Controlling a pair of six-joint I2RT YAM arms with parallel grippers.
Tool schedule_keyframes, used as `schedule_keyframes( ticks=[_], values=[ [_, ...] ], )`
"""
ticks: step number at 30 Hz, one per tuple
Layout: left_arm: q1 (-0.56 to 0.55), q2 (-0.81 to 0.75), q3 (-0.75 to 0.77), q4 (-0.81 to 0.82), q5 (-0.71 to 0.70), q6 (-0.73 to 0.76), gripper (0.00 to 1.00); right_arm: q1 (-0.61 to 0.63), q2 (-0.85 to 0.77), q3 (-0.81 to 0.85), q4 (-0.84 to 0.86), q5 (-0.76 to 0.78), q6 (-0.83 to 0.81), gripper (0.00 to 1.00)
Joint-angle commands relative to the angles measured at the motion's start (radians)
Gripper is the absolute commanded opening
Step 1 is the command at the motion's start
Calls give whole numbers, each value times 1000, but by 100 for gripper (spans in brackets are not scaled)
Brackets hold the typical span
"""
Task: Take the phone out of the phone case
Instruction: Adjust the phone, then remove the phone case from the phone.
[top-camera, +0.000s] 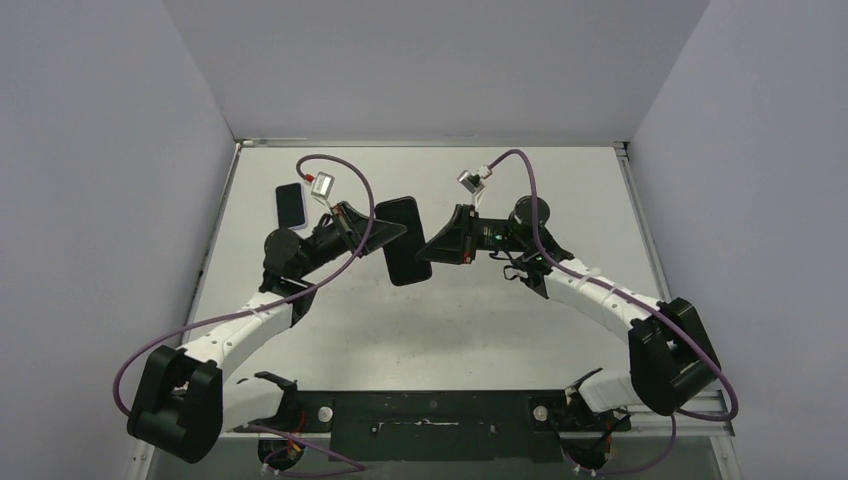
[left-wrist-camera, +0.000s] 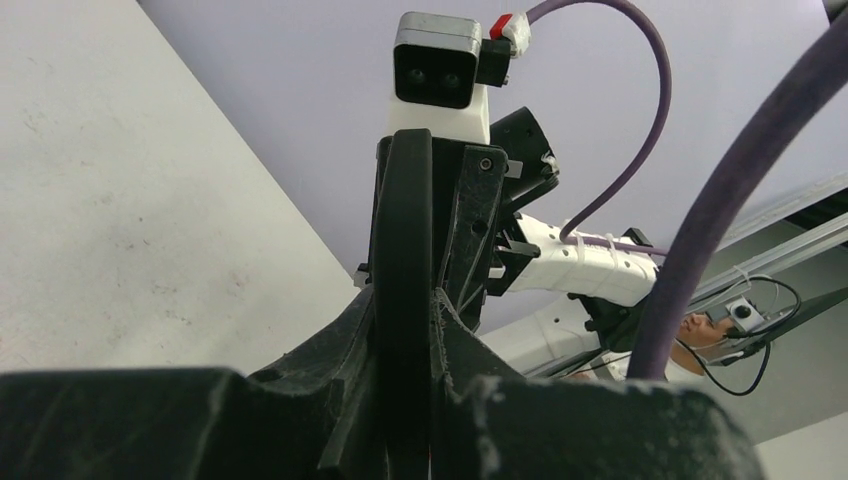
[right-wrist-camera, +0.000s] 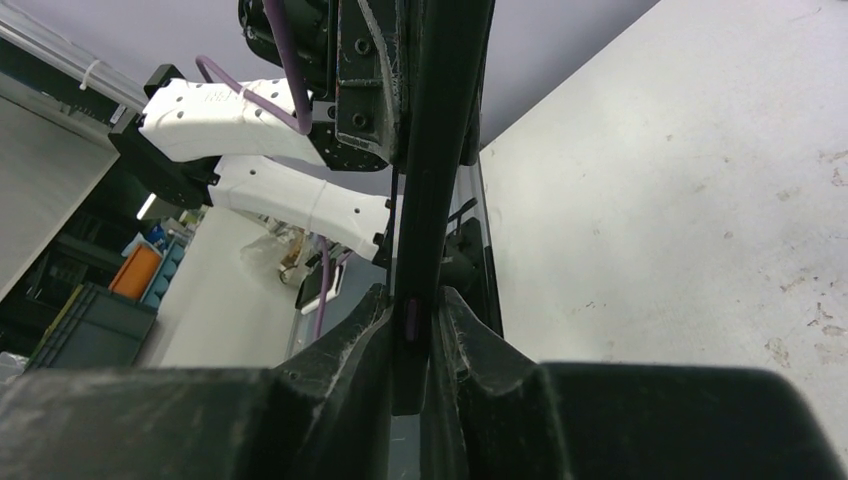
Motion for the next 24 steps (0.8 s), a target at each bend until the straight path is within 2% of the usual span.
schedule_keyframes(
  ticks=[1,5,10,15,24],
  values=[
    [-2,-81,-21,19,-163,-70,0,6,-71,-3,41,89,-74,18],
    [-11,-126,-53,-1,-280,-97,0,20,-111,-66,60,175,-60,39],
    [-43,-154,-69,-5,-403,-126,0,66,-165,-141,92,291,-47,51],
    [-112,-167,-81,-4,-533,-140,0,125,-203,-208,155,395,-38,56],
    [-259,-166,-138,59,-747,-162,0,191,-224,-277,291,518,-19,56]
  ],
)
